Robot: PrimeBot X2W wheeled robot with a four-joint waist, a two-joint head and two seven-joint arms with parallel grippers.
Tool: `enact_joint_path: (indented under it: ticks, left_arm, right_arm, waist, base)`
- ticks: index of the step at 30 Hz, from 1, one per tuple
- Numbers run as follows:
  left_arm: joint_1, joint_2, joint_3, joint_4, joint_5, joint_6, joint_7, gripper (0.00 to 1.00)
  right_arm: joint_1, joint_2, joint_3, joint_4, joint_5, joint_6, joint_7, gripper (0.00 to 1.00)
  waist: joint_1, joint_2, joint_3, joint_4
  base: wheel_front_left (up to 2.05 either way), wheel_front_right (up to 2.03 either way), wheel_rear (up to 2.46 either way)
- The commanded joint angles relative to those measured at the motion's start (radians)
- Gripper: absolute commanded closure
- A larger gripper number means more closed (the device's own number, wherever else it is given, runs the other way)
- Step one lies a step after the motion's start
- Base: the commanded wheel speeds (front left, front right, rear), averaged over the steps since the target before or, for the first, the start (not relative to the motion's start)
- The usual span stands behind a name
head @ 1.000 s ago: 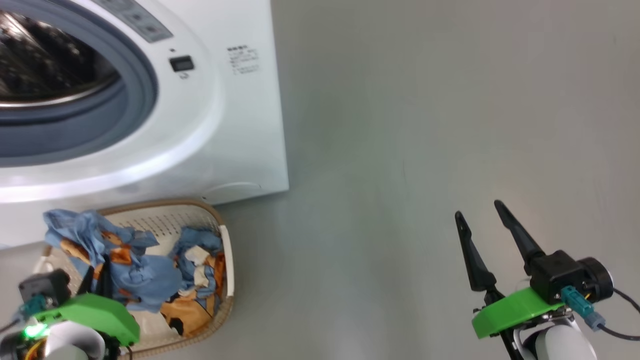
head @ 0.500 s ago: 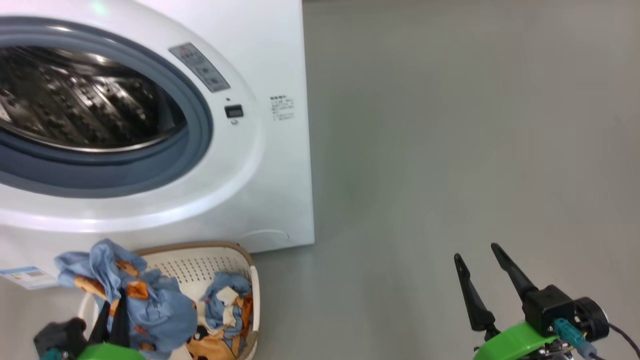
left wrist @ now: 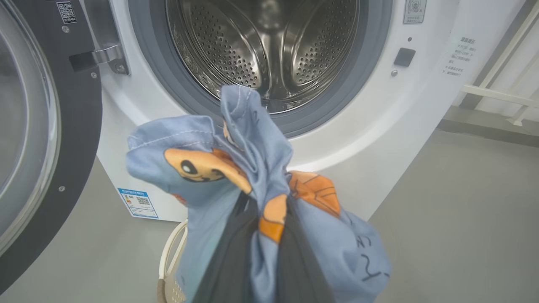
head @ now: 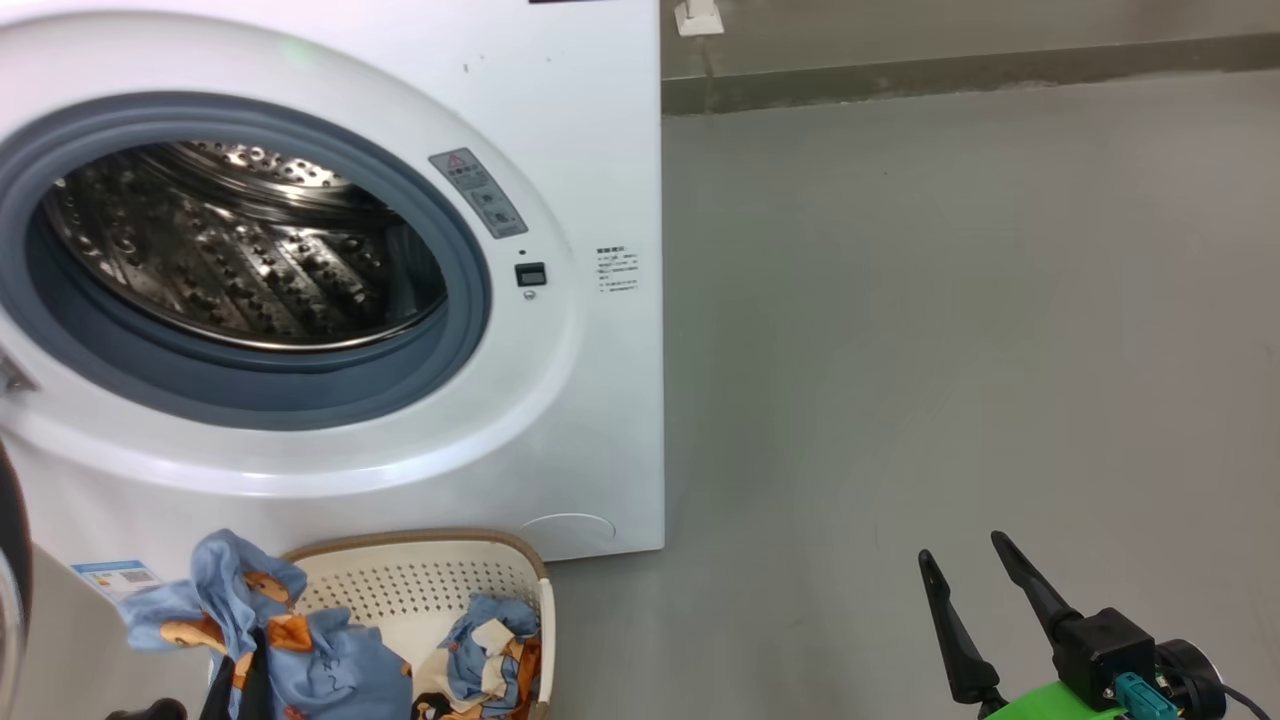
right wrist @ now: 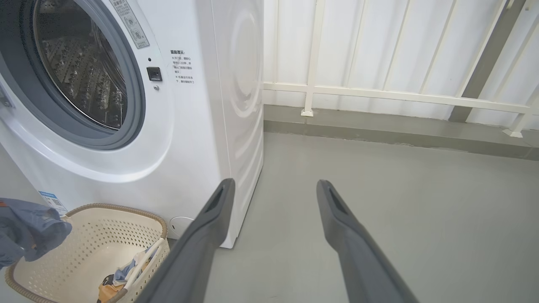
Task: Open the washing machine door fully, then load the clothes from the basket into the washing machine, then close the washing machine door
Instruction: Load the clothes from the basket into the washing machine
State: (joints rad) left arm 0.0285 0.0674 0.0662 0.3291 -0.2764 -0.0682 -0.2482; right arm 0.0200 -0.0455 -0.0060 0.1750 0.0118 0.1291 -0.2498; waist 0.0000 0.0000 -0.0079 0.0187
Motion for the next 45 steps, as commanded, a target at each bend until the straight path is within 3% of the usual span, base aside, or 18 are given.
enact_joint_path:
  ticks: [1,12,25,33,45]
  left_arm:
    - [-0.013,0.009,0.035,-0.035,0.009,-0.008,-0.014,1.00]
    - [-0.014,-0.008,0.054,-0.066,0.015,-0.029,-0.014,1.00]
    - [-0.154,0.006,0.117,-0.155,0.025,-0.055,-0.014,1.00]
    - [-0.358,0.073,0.139,-0.168,-0.003,-0.061,-0.014,1.00]
    - [-0.691,0.242,0.088,-0.019,-0.090,-0.062,-0.014,1.00]
  right_arm:
    - [-0.014,-0.005,0.024,-0.023,0.012,0.002,-0.012,0.00]
    - [-0.014,-0.005,0.031,-0.028,0.026,0.002,-0.012,0.00]
    - [-0.056,-0.005,0.019,-0.044,0.015,0.002,-0.012,0.00]
    - [-0.109,-0.005,0.025,-0.059,0.012,0.002,-0.012,0.00]
    - [-0.192,-0.005,0.034,-0.085,0.022,0.002,-0.012,0.00]
  waist:
    - [0.0000,0.0000,-0.008,0.011]
    - [0.0000,0.0000,0.010,0.013]
    - [0.0000,0.0000,0.146,-0.028]
    - [0.0000,0.0000,0.290,-0.070]
    - [0.0000,0.0000,0.505,-0.144]
  base:
    - [0.00,0.00,0.00]
    - [0.00,0.00,0.00]
    - [0.00,0.00,0.00]
    - [0.00,0.00,0.00]
    - [0.00,0.00,0.00]
